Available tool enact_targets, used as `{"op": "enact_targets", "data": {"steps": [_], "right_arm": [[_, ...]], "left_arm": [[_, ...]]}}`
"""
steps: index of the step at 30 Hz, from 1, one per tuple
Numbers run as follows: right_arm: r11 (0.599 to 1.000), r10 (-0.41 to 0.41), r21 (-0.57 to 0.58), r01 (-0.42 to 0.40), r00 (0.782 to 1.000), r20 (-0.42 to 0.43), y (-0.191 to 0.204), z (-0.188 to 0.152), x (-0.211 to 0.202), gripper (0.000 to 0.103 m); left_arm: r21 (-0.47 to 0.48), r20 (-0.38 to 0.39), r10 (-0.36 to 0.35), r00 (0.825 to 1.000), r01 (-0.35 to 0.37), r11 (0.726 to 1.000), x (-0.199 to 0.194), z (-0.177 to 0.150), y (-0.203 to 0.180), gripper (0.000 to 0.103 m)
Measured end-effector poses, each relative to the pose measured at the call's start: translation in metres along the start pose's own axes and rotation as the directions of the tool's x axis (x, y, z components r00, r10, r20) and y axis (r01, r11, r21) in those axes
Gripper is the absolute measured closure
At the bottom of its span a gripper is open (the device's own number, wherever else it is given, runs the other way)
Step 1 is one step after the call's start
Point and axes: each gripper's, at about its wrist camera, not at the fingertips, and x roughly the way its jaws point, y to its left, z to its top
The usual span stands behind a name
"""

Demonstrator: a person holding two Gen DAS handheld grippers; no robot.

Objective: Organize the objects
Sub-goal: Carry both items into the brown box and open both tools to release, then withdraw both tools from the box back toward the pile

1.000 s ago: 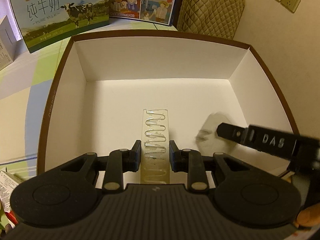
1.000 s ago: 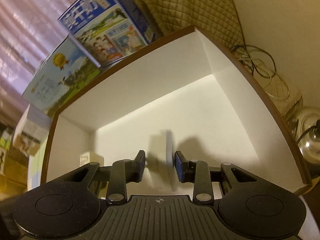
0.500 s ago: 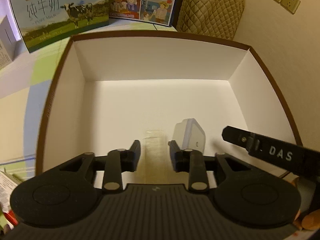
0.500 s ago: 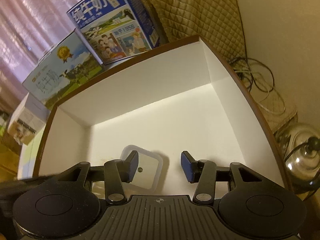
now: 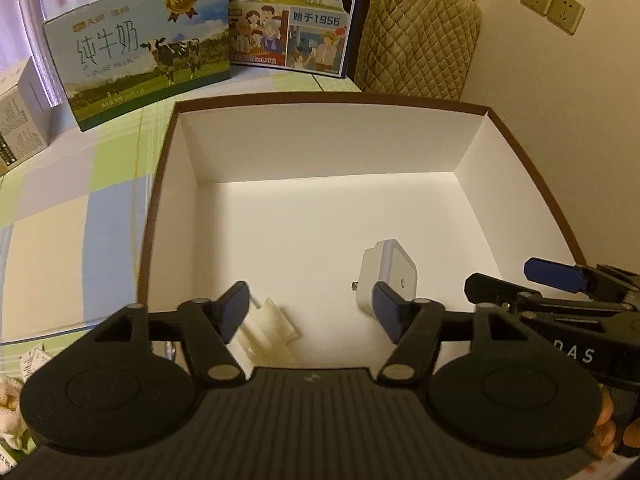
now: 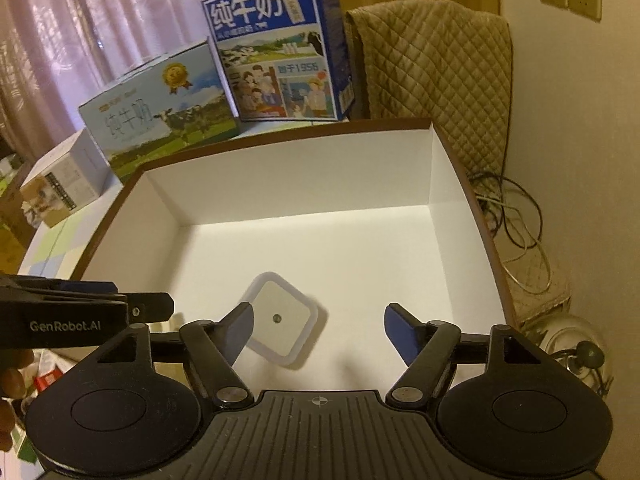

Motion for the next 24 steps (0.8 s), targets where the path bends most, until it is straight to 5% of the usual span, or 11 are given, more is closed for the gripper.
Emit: {"op": "enact_targets", "data": {"steps": [24], "right_arm": [[0.995, 0.092, -0.056, -0.084, 0.986, 0.142, 0.036, -0.035, -0.108, 0.032]], "left_arm": [[-0.051, 0.167, 0.019, 0.986, -0.011, 0.999, -0.141, -0.067, 0.041, 0.023]]}}
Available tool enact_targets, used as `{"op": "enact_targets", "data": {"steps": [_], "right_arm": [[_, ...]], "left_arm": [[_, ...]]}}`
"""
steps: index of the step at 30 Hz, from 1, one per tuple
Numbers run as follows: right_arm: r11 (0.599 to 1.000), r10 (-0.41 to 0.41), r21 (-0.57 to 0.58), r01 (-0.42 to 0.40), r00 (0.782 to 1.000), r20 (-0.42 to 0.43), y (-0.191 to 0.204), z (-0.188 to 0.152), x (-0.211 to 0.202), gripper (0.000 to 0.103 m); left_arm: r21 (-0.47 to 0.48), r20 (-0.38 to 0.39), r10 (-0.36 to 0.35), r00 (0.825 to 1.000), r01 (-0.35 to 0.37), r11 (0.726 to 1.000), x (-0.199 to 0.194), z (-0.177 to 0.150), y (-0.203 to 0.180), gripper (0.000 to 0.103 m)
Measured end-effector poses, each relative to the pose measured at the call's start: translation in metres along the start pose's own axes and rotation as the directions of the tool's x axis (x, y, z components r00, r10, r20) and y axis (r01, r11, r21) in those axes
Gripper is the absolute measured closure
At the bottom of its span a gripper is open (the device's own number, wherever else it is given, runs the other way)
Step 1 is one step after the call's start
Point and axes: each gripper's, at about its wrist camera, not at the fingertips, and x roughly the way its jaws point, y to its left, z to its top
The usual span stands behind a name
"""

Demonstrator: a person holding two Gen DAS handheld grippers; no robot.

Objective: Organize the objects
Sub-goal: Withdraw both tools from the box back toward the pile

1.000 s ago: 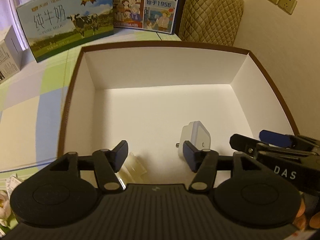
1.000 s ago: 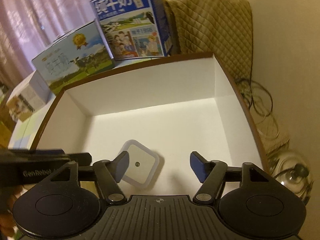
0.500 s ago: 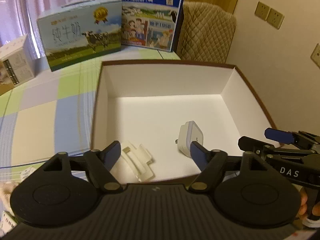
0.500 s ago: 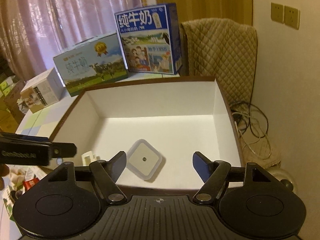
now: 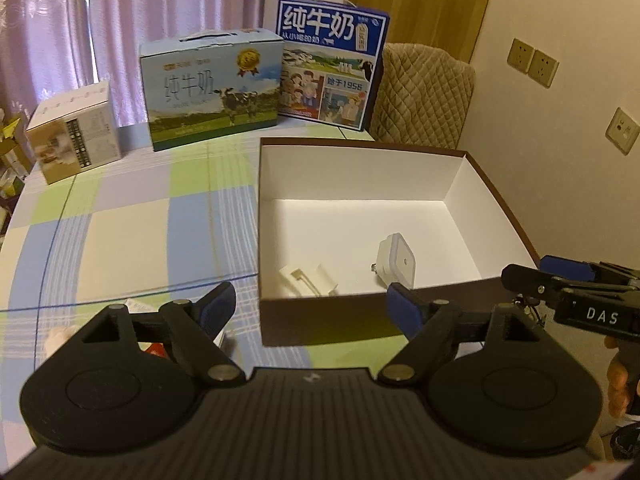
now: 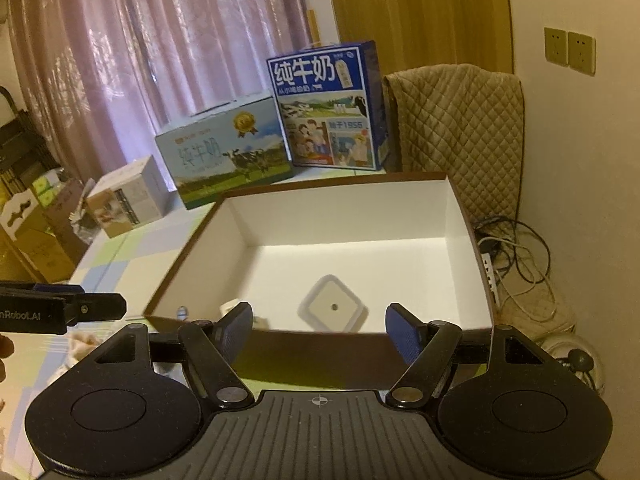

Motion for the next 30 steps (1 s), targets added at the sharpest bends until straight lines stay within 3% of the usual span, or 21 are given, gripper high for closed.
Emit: {"op": "enact_targets", "data": {"steps": [10, 30], "right_arm": [[0.998, 0.060, -0.018, -0.060, 0.998, -0.009, 0.031, -0.024, -0.022, 0.032], [0.982, 0.160, -0.086, -0.168, 0.983, -0.088, 0.087, -0.067, -0.025, 0.032]], "left_arm": [[-0.051, 0.004, 0.022, 1.000, -0.021, 0.998, -0.041, -0.037, 0.022, 0.021], [-0.186, -0.039, 0.099, 0.994, -0.105, 0.977, -0.094, -0.106, 0.085, 0.017]]}}
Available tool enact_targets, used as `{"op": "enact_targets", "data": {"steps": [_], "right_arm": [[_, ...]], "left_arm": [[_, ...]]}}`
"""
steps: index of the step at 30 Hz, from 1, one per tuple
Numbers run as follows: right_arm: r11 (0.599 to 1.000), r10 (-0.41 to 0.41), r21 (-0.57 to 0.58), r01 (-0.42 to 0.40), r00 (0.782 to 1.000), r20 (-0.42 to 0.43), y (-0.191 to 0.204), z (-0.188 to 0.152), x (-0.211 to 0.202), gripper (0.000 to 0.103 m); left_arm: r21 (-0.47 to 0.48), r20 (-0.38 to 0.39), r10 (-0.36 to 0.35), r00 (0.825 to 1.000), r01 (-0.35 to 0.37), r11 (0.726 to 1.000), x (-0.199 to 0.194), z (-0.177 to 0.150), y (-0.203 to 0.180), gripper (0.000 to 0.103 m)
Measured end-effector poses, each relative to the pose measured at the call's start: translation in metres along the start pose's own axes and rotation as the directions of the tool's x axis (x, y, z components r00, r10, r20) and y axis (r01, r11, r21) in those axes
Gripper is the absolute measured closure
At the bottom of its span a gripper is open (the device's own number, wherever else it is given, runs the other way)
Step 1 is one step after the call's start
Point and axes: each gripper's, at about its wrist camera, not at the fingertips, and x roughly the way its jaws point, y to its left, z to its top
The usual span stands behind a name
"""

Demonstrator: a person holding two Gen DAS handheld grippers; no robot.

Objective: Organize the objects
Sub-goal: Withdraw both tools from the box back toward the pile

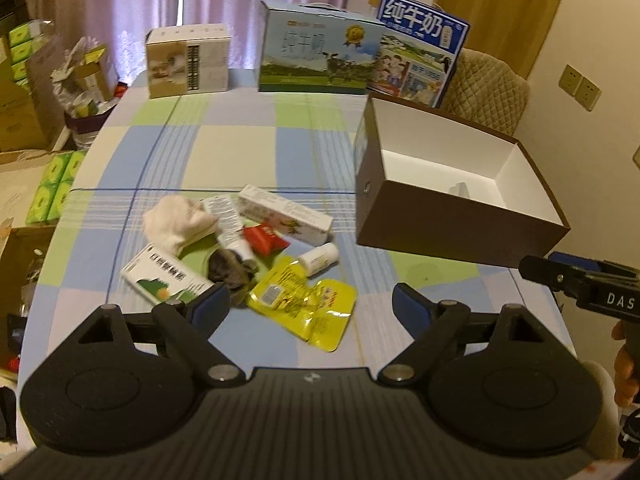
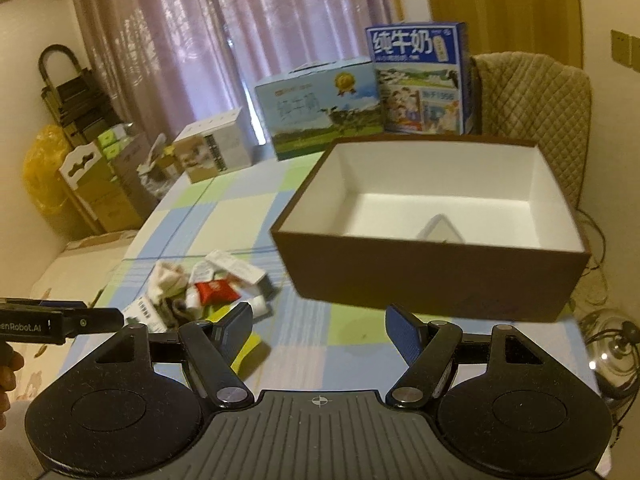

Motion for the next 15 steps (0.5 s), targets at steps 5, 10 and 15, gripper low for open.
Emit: {"op": "enact_targets", "data": {"steps": [5, 10, 15], "right_arm": [[0.999, 0.044, -0.005, -0.045, 0.998, -0.046, 0.010, -0.012, 0.011, 0.032], [0.997, 0.075, -0.020, -0.077, 0.993, -0.094, 0.022, -0.023, 0.025, 0.032], [0.994, 0.109, -0.016, -0.112, 0.986, -0.124, 0.031, -0.034, 0.039, 0.032]], "left_arm": [[-0.005, -0.001, 0.038, 0.999, -0.038, 0.999, -0.007, -0.012, 0.013, 0.017], [-0.025, -0.023, 0.068, 0.997, -0.068, 0.997, -0.010, -0.023, 0.028, 0.017], [-0.055, -0.048, 0.097, 0.994, -0.100, 0.994, -0.006, -0.032, 0.041, 0.017]]}}
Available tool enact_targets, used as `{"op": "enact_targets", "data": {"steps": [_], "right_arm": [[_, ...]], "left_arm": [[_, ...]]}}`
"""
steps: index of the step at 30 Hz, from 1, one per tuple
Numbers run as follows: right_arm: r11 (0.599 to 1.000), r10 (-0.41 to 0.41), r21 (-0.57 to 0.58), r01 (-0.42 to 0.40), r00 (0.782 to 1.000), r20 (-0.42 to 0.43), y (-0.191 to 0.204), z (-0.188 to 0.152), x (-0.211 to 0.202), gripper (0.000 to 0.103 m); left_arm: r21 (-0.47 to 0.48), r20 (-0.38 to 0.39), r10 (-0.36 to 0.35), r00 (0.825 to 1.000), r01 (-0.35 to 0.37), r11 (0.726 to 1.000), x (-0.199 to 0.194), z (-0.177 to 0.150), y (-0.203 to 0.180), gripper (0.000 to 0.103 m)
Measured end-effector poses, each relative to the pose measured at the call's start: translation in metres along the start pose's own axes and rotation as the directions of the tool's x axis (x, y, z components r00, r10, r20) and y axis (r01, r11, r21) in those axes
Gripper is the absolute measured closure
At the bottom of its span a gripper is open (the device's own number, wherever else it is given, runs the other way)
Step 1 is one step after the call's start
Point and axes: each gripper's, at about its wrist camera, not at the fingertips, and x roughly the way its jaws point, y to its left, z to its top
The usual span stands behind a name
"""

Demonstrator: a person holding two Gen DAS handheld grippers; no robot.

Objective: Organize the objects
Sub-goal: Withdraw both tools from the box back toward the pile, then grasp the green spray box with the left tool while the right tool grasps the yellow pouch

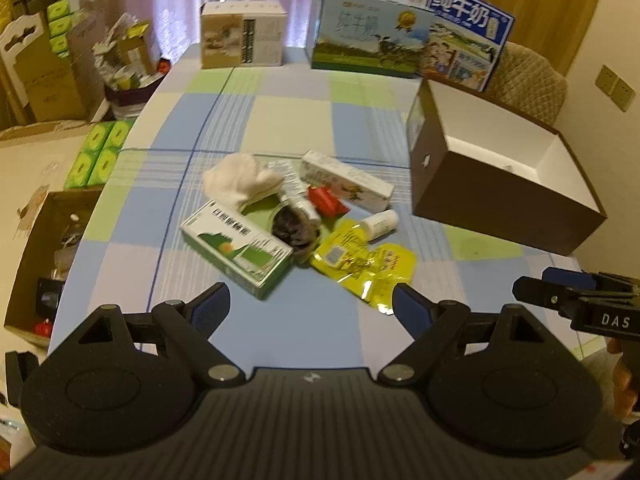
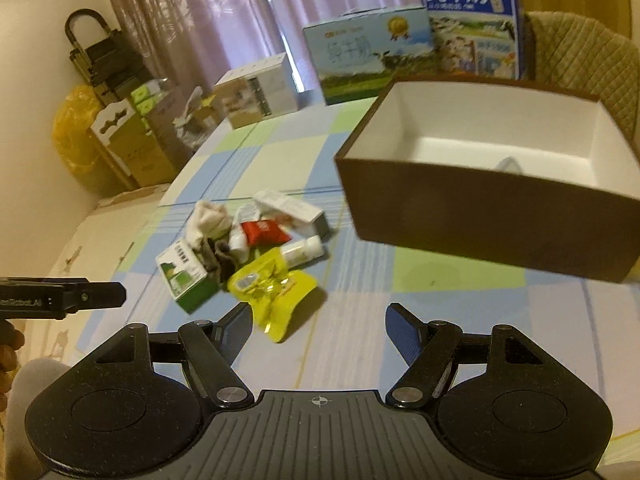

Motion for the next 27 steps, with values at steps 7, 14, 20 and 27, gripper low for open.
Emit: {"op": "enact_targets", "data": {"steps": [7, 14, 20, 27], "right_arm": [[0.998, 0.046, 0.040, -0.044, 0.998, -0.048, 0.001, -0.008, 0.037, 0.032], [0.983, 0.107, 0.159, -0.095, 0.992, -0.066, -0.011, -0.007, 0.082, 0.033], [0.962, 0.150, 0.238, -0.132, 0.987, -0.059, -0.020, -0.007, 0.116, 0.033], [0.934, 0.207, 0.305, -0.184, 0.977, -0.042, -0.024, -0.008, 0.145, 0.047]], "left_arm": [[-0.027, -0.022, 0.033, 0.999, -0.033, 0.999, 0.012, -0.004, 0.010, 0.017], [-0.054, -0.048, 0.070, 0.996, -0.073, 0.996, 0.035, -0.006, 0.022, 0.017], [-0.081, -0.070, 0.090, 0.994, -0.096, 0.992, 0.051, -0.007, 0.034, 0.017], [-0.116, -0.084, 0.112, 0.990, -0.122, 0.986, 0.063, -0.006, 0.047, 0.017]]}}
